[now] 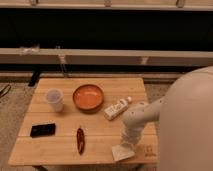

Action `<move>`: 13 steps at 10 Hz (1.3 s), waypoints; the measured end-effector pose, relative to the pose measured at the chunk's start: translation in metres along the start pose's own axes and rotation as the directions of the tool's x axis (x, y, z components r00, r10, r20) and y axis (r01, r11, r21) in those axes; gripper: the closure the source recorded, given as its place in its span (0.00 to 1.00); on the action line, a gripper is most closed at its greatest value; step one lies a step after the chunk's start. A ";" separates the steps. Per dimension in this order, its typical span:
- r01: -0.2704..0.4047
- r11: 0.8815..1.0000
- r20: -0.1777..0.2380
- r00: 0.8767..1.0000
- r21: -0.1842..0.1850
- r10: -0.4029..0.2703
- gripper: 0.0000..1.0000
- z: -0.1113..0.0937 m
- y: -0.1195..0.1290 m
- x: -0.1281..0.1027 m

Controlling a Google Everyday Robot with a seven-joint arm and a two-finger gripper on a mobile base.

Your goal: Place the white sponge in the ceramic bowl

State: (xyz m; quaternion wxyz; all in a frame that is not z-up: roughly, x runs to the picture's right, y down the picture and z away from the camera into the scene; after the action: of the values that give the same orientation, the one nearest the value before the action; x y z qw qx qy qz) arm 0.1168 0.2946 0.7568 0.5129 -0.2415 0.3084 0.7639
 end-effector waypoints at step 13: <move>0.262 0.963 0.175 0.947 0.063 -0.269 1.00 -0.157 0.152 -0.112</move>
State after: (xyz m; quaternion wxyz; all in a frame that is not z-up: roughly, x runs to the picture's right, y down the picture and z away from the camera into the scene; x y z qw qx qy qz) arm 0.0235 0.0678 0.7585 0.6416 -0.1998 0.2397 0.7006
